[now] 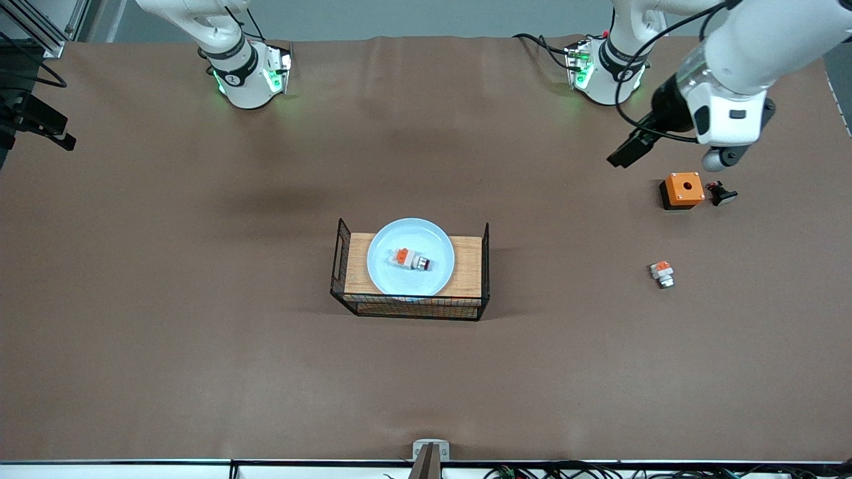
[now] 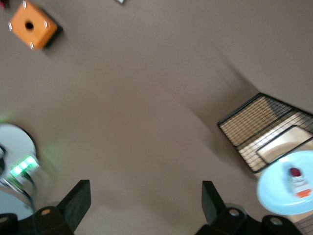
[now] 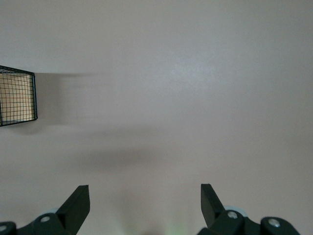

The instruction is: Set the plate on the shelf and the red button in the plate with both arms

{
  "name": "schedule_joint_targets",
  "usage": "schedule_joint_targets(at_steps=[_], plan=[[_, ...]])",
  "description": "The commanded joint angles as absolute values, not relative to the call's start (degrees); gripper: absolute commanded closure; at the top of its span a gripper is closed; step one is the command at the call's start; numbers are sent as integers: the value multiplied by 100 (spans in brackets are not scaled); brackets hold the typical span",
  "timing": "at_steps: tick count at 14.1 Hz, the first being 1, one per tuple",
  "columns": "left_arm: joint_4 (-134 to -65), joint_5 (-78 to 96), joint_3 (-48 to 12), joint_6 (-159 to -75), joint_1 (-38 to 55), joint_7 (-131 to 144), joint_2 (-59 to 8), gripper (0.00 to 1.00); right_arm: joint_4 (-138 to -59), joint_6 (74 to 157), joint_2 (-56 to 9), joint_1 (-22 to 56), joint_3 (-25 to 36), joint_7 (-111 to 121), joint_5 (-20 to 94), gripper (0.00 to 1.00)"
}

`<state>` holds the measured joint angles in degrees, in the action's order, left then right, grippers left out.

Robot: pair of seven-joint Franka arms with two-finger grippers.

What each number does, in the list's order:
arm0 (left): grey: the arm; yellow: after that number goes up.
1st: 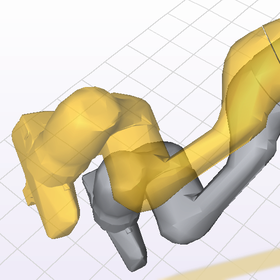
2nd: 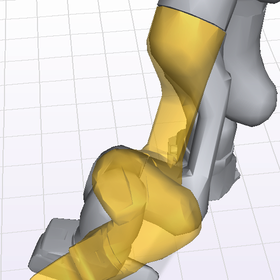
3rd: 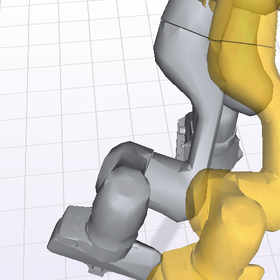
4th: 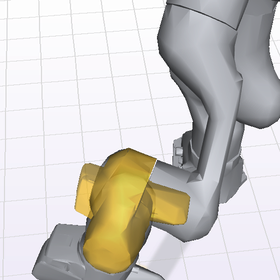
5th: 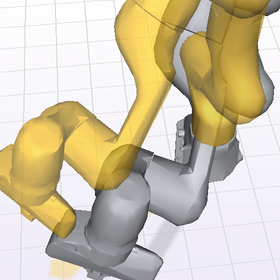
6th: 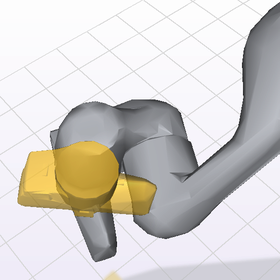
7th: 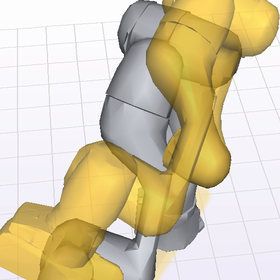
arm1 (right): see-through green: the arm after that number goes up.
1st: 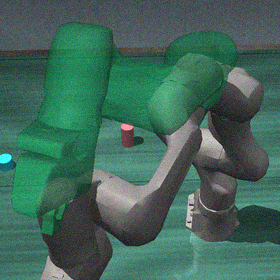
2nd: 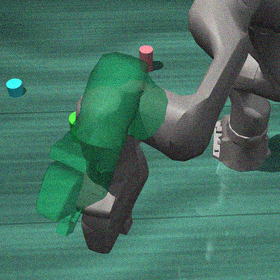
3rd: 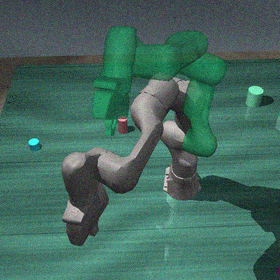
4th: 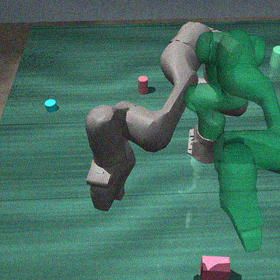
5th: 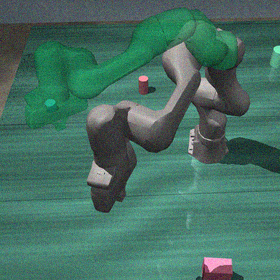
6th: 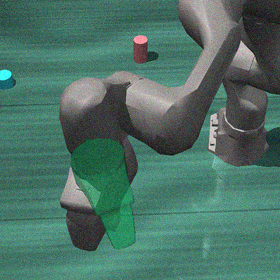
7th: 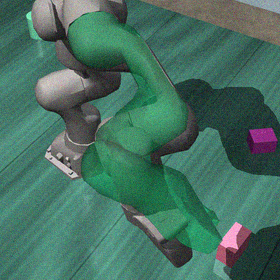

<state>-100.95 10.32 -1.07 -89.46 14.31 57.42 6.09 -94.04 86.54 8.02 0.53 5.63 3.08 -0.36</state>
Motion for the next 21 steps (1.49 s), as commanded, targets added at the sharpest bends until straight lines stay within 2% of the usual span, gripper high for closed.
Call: schedule_joint_targets(at_steps=[1, 7, 13, 18, 21], plan=[[-10213, 1011, -105, -8798, 1100, 4435, 738, 0, -9589, 8736, 993, -26, 510, 404, 35, 0], [-10046, 721, -97, -8824, 440, 1866, 756, 0, -9589, 8710, 984, 0, 483, 404, 35, 0], [-9800, 536, -88, -8912, 185, 1836, 668, 0, -9598, 8657, 984, -18, 492, 413, 26, 0], [-9212, 519, -88, -8982, 150, 1688, 89, 0, -9598, 8578, 984, -9, 492, 422, -44, 0], [-9070, 510, -88, -9455, 62, 1635, -26, 0, -9598, 8543, 984, -9, 492, 413, -61, 0]])
